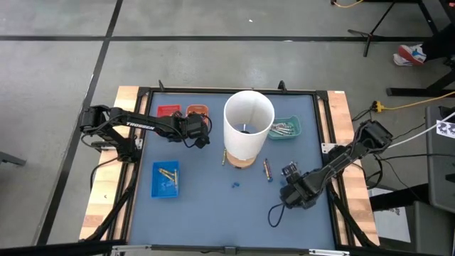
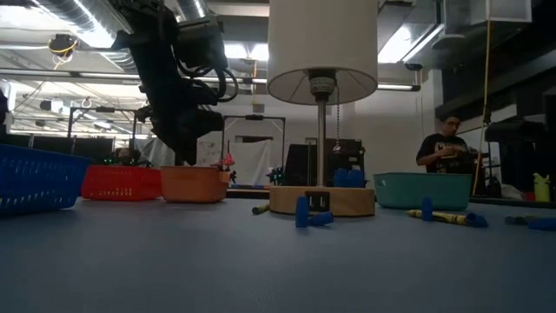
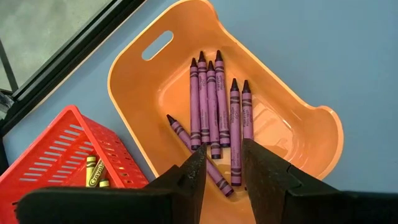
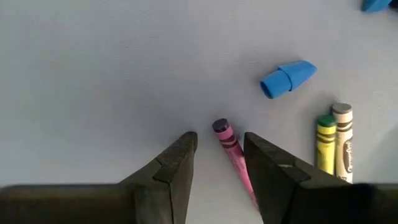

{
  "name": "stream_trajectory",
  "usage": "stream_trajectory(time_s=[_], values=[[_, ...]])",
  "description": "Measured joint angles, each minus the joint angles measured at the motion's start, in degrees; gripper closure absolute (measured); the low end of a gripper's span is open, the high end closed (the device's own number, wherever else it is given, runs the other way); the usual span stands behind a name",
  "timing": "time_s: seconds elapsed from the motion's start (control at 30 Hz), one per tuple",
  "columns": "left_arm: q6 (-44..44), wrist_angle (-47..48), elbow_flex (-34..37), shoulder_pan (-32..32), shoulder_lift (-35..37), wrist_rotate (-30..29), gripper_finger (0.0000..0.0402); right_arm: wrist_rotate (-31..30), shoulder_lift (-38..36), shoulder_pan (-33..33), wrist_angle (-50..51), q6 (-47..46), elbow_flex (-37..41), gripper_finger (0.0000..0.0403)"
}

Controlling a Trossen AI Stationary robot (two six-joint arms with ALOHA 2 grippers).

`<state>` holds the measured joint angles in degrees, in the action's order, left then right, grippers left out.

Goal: Sort crayons
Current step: Put the violet crayon into the orange bin

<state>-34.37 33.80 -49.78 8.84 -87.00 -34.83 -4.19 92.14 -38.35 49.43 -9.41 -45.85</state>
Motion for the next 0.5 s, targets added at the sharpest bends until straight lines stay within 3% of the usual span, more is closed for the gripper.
stream_trajectory(time_s=[0.27, 0.5], values=[[0.00, 0.00, 0.00, 0.00, 0.00, 0.00, 0.0315, 3.29, 0.00, 4.90, -0.11, 4.00, 0.00, 0.0261], [0.00, 0.00, 0.00, 0.00, 0.00, 0.00, 0.0315, 4.69, 0.01, 6.98, -0.41, 5.50, 0.07, 0.0317]])
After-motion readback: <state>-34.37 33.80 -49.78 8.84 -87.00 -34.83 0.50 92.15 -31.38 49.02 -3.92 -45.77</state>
